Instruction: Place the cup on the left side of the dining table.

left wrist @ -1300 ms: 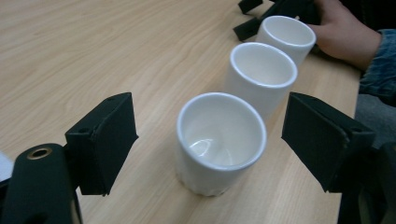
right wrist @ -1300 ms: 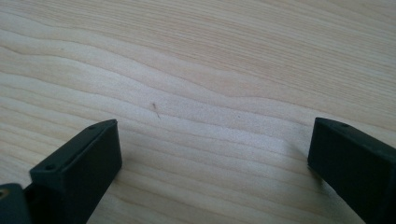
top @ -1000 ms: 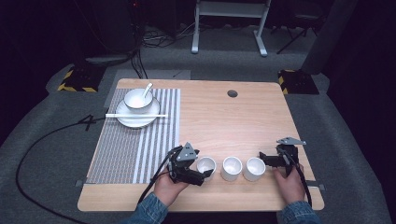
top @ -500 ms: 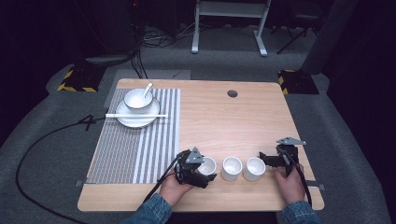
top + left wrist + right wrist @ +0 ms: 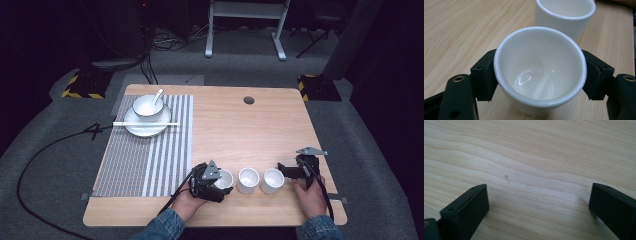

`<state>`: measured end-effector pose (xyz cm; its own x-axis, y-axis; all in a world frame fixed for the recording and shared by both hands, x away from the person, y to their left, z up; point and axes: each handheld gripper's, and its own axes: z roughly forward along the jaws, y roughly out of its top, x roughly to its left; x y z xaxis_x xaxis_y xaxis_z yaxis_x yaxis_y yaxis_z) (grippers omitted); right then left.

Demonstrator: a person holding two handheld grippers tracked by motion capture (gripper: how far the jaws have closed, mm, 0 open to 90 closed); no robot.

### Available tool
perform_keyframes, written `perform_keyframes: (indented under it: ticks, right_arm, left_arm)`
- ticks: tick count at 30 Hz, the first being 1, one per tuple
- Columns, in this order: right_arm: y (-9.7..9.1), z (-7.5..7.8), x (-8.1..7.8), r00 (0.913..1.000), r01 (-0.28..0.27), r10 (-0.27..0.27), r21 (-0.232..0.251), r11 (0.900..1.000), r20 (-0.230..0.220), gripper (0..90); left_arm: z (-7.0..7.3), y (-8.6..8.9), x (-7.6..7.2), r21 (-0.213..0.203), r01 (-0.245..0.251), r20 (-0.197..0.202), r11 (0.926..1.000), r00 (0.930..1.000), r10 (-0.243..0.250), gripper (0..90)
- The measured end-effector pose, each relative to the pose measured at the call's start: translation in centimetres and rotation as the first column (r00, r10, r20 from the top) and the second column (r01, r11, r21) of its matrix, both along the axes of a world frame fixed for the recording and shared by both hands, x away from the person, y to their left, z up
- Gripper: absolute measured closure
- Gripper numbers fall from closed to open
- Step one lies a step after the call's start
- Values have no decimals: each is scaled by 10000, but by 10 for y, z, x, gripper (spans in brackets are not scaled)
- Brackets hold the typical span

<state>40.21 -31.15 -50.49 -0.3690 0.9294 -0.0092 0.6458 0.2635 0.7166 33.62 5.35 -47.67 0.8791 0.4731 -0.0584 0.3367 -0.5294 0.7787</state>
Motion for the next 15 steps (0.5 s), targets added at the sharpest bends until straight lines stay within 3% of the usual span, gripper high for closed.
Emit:
perform_keyframes:
  ticks: [9, 13, 15]
  right_arm:
    - [0, 0, 0, 10000, 2, -2, 1, 10000, -1, 28]
    - [0, 0, 0, 10000, 1, -1, 1, 10000, -1, 28]
    - [0, 0, 0, 10000, 3, -3, 2, 10000, -5, 28]
  left_arm:
    - [-5, -4, 0, 578, -20, -30, 9983, 10000, 22, 270]
    - [-5, -4, 0, 479, -29, -77, 9988, 10000, 33, 273]
    - [-4, -4, 1, 362, -64, -331, 9993, 9994, 76, 274]
